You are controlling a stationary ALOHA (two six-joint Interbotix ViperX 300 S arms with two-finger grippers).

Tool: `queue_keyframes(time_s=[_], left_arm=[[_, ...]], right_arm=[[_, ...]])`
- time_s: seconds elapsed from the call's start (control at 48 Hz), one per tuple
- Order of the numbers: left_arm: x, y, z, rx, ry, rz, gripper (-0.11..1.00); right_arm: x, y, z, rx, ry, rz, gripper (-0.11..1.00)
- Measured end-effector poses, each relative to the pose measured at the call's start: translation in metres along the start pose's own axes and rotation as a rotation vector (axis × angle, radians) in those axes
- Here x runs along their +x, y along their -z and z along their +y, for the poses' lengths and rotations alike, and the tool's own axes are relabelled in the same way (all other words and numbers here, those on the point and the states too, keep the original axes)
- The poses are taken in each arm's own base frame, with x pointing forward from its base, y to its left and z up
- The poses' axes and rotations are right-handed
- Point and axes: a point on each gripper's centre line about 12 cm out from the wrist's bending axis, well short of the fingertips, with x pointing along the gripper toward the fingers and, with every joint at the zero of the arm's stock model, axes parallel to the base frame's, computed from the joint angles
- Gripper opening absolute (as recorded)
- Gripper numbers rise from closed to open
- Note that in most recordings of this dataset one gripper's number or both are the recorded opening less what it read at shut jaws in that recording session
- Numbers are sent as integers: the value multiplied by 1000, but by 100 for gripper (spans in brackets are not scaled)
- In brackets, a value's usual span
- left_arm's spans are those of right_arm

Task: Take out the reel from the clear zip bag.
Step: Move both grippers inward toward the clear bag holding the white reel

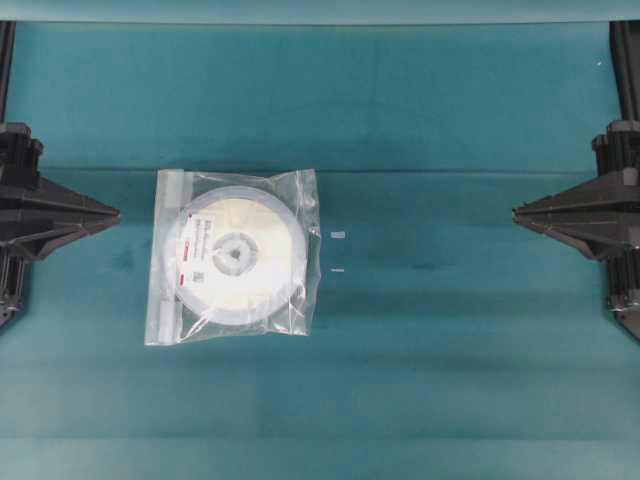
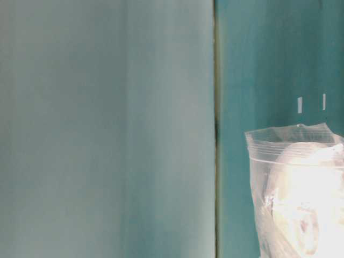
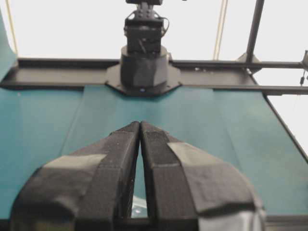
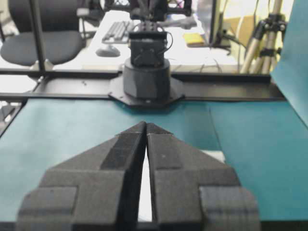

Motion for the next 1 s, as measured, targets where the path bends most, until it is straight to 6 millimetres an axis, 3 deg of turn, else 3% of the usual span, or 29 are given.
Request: queue_keyframes(time_s=[0.167, 0.459, 0.542, 0.667, 1.001], left_arm=[[1, 2, -1, -16, 4, 8, -2], [3, 10, 3, -362, -26, 61, -2], [4, 23, 9, -515, -82, 140, -2], [-2, 58, 26, -741, -256, 303, -2], [-26, 114, 27, -965, -408, 449, -2]], right_arm=[[3, 4, -2, 101, 20, 18, 0], [24, 25, -7, 280, 72, 123, 0], [33, 31, -8, 325, 85, 156, 0], [44, 39, -9, 402, 106, 193, 0], [71, 59, -9, 610, 156, 275, 0]])
